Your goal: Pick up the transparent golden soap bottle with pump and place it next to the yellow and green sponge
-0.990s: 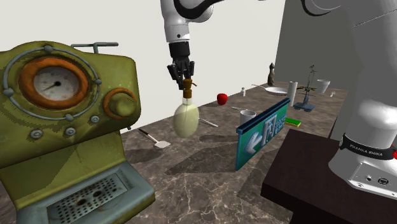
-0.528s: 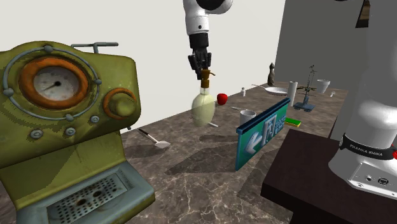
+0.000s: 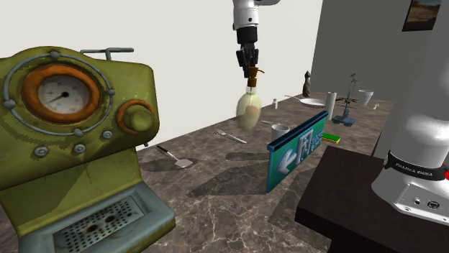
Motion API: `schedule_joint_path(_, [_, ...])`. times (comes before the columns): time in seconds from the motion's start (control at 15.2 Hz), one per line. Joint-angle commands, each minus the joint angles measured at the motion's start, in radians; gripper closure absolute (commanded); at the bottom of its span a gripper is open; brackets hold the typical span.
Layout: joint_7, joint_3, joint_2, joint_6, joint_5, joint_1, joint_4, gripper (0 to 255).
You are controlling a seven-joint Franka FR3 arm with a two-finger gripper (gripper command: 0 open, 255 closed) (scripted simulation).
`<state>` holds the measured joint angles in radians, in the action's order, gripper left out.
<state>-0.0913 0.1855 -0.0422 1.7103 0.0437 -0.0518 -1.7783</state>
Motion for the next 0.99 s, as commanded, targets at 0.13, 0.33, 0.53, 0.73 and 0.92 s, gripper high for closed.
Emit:
schedule_joint_path(0.13, [0.09,-0.042,0.074,-0.024,-0.003,-0.044,-0.045,255])
schedule_joint_path(0.33, [0.156,-0.077,0.118,-0.048,0.0,-0.075,-0.061,255])
schedule_joint_path(0.53, [0.222,-0.112,0.153,-0.074,0.006,-0.105,-0.067,255])
schedule_joint_path(0.73, [0.289,-0.15,0.179,-0.102,0.016,-0.135,-0.062,255])
schedule_joint_path(0.92, [0.357,-0.188,0.197,-0.13,0.027,-0.164,-0.047,255])
